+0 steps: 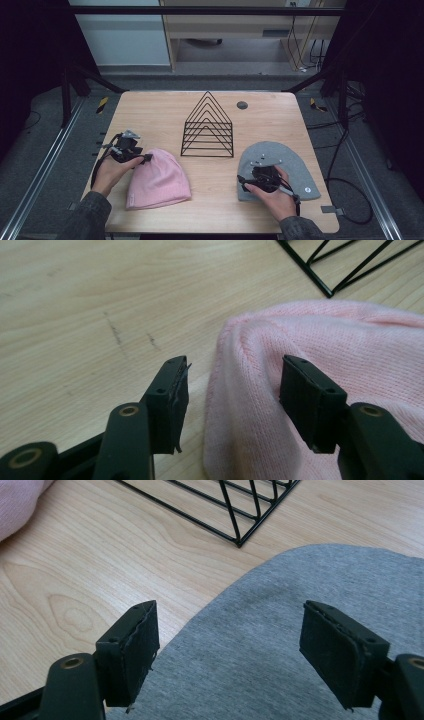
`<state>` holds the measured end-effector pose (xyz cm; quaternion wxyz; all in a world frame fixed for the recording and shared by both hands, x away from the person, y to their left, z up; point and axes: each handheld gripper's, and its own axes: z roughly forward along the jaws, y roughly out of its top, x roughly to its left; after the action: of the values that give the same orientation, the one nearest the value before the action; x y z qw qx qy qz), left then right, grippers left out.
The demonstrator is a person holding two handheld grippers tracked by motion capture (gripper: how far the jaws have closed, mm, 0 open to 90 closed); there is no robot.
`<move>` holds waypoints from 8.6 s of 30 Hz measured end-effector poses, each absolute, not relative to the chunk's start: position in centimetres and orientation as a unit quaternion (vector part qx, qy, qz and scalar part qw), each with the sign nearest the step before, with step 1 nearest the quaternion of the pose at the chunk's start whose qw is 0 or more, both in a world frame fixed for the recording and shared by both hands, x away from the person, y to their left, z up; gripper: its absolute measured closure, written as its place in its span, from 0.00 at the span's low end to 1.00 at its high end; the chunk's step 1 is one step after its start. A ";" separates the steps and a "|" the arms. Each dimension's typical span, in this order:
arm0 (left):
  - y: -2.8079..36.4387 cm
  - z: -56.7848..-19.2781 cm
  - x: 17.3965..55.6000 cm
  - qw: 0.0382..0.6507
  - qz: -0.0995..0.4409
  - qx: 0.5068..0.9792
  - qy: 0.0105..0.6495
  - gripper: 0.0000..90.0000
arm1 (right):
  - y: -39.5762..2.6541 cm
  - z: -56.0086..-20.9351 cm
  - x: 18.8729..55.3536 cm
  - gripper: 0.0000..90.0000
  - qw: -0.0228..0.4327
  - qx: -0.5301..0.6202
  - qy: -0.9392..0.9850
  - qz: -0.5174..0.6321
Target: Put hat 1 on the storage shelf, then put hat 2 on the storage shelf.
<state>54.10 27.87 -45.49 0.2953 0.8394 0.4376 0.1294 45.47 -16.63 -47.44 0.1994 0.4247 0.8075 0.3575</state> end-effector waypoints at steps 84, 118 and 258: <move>18.9 -20.9 47.2 0.475 0.222 0.811 0.258 0.88 | -6.6 -36.6 47.3 0.48 0.181 0.309 0.800 0.481; 18.8 -18.0 54.5 0.484 0.274 0.782 0.279 0.87 | -8.3 -28.7 52.8 0.89 0.215 0.263 0.809 0.479; 13.5 -33.9 57.3 0.452 0.158 0.844 0.242 0.83 | -13.5 -45.7 56.4 0.89 0.189 0.346 0.835 0.382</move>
<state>57.26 13.47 -33.88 0.4517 0.8442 0.2418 0.1575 56.44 -13.47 -45.69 0.1893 0.3464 0.8355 0.3823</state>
